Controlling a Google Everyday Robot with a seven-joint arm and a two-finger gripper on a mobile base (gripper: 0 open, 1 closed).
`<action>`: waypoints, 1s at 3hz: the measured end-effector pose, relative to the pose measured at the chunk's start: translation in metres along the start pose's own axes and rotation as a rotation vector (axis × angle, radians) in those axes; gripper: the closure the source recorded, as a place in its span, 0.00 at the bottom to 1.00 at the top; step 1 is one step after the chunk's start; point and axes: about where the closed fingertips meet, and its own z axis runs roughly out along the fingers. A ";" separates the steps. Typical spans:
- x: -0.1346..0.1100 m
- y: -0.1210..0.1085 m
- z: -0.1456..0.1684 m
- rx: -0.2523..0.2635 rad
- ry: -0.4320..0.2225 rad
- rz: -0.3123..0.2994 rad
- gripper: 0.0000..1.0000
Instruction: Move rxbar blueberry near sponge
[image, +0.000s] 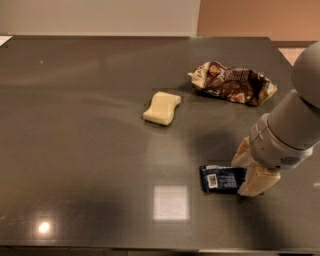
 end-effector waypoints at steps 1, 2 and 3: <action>0.000 0.000 -0.002 0.000 0.000 0.000 1.00; -0.008 -0.018 -0.020 0.030 -0.006 0.036 1.00; -0.018 -0.054 -0.037 0.047 -0.007 0.077 1.00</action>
Offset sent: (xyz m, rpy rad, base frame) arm 0.0487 0.0096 0.0608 0.0327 -0.0535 -0.1179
